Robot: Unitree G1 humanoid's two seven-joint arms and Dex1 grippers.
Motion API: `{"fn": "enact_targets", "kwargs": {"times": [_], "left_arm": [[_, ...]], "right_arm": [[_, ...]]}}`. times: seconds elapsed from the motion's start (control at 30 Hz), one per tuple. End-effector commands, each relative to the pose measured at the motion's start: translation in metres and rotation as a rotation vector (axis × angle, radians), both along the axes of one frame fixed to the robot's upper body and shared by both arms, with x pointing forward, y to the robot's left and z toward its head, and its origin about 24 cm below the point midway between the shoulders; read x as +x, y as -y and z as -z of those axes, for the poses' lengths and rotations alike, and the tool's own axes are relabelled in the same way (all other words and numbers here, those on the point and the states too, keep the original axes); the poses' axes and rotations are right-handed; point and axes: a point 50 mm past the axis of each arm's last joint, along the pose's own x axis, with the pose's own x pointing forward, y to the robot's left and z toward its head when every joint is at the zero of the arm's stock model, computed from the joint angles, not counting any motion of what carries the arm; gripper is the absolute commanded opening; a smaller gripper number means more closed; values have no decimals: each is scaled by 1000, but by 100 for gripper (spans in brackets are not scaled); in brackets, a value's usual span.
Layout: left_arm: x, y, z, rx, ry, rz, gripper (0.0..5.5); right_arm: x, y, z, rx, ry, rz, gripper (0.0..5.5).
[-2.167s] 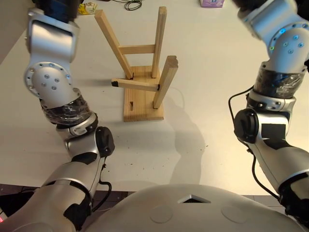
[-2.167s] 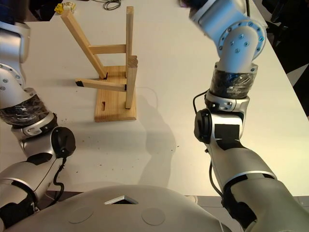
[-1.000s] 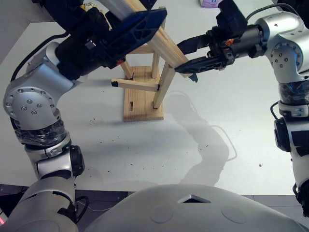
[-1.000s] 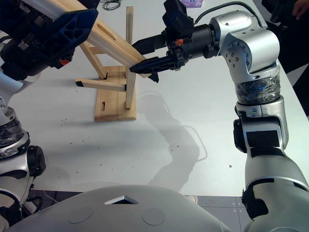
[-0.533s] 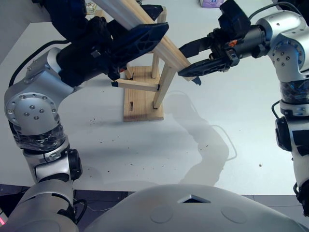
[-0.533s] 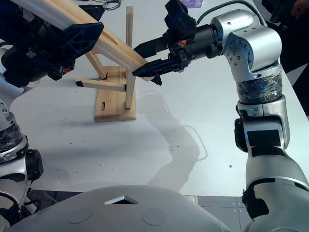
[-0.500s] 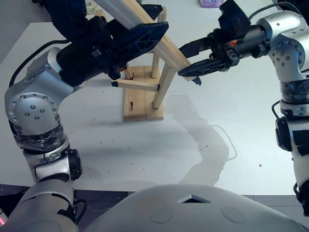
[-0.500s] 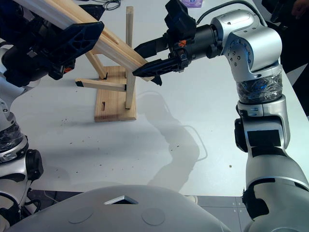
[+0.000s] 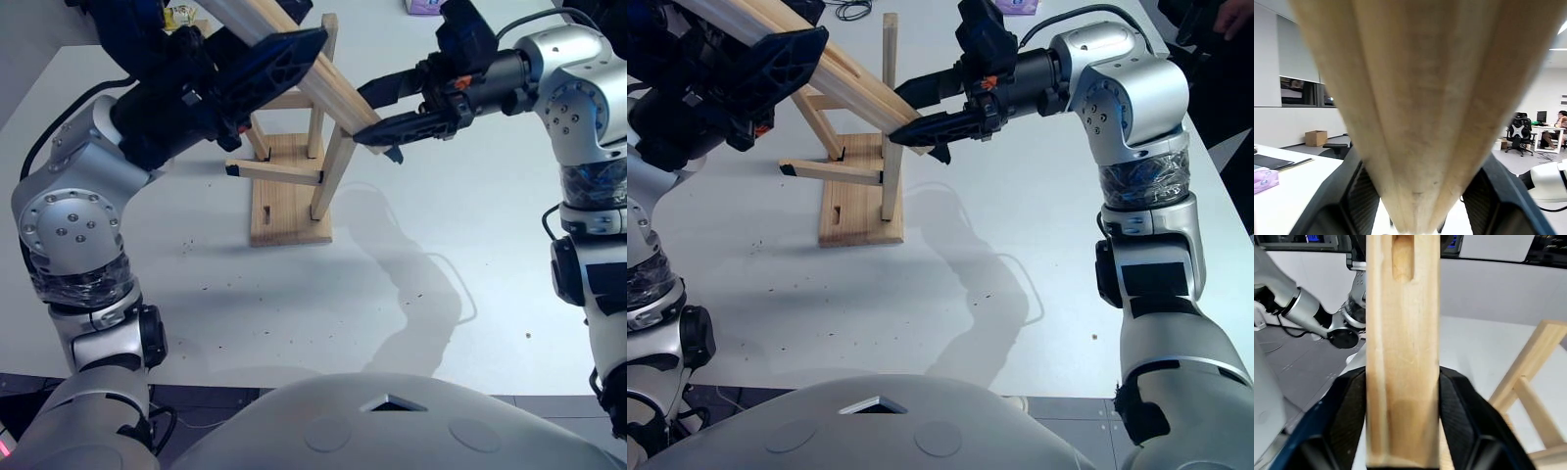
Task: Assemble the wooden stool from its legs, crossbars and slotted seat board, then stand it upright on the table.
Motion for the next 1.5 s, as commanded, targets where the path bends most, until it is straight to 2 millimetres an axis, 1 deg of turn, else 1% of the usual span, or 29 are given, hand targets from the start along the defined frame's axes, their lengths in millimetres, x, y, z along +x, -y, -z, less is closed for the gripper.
{"fn": "enact_targets", "kwargs": {"times": [0.03, 0.13, 0.2, 0.27, 0.4, 0.5, 0.57, 0.63, 0.73, 0.83, 0.9, 0.97, 1.1, 1.17, 1.2, 1.27, 1.3, 1.4, 1.5], "left_arm": [[-5, 4, 3, 17, 1, 51, 209], [-4, 2, 5, 21, -2, 37, 207], [-2, 0, 6, 17, -2, 11, 207], [1, -3, 6, 7, 0, -28, 206], [6, -15, 5, -18, 10, -137, 206], [7, -26, 5, -3, 26, -198, 206], [8, -35, 0, 25, 56, -230, 206], [11, -47, -9, 65, 104, -274, 206], [16, -73, -32, 134, 186, -357, 206], [20, -92, -45, 227, 212, -381, 206], [22, -101, -45, 305, 192, -364, 206], [25, -110, -34, 398, 142, -349, 206], [33, -127, 14, 588, 10, -332, 206], [35, -129, 37, 648, -35, -305, 206], [33, -128, 43, 673, -42, -286, 206], [30, -121, 54, 690, -46, -239, 206], [26, -116, 61, 696, -51, -215, 206], [5, -104, 79, 671, -54, -199, 205], [0, -92, 89, 644, -36, -220, 205]], "right_arm": [[4, 3, -7, -2, 10, 44, 305], [3, 5, -12, 10, -2, 32, 349], [3, 6, -12, 12, -10, 34, 371], [4, 9, -12, 16, -11, 51, 407], [13, 25, -25, 109, -19, 166, 462], [12, 42, -36, 193, -8, 220, 464], [11, 50, -42, 245, 21, 259, 464], [10, 58, -45, 289, 55, 313, 464], [8, 76, -44, 365, 104, 438, 464], [-5, 97, -41, 431, 138, 551, 464], [-16, 106, -38, 457, 159, 606, 464], [-26, 109, -33, 476, 167, 644, 464], [-38, 109, -19, 506, 143, 704, 464], [-43, 112, -12, 519, 125, 747, 464], [-43, 114, -11, 523, 117, 768, 464], [-39, 121, -9, 522, 104, 818, 464], [-36, 121, -9, 516, 99, 824, 464], [-27, 112, -15, 484, 108, 750, 464], [-27, 114, -20, 469, 110, 745, 464]]}}
